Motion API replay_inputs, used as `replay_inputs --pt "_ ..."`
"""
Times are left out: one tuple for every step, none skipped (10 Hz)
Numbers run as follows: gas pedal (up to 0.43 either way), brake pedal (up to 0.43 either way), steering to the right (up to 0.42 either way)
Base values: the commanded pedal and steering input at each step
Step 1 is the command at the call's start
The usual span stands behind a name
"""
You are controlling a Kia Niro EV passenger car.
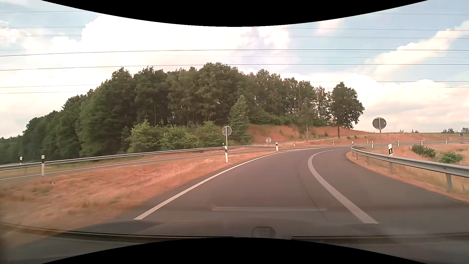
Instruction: Follow the waypoints while adhering to traffic rules and regulations
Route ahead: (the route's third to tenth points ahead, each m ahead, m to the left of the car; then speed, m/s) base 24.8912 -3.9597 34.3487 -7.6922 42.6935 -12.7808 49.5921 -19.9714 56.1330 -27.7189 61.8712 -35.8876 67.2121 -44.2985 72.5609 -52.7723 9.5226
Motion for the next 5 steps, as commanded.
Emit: replay_inputs --pt "0.177 0.000 0.078" --pt "0.177 0.000 0.078" --pt "0.177 0.000 0.077" --pt "0.177 0.000 0.077" --pt "0.177 0.000 0.077"
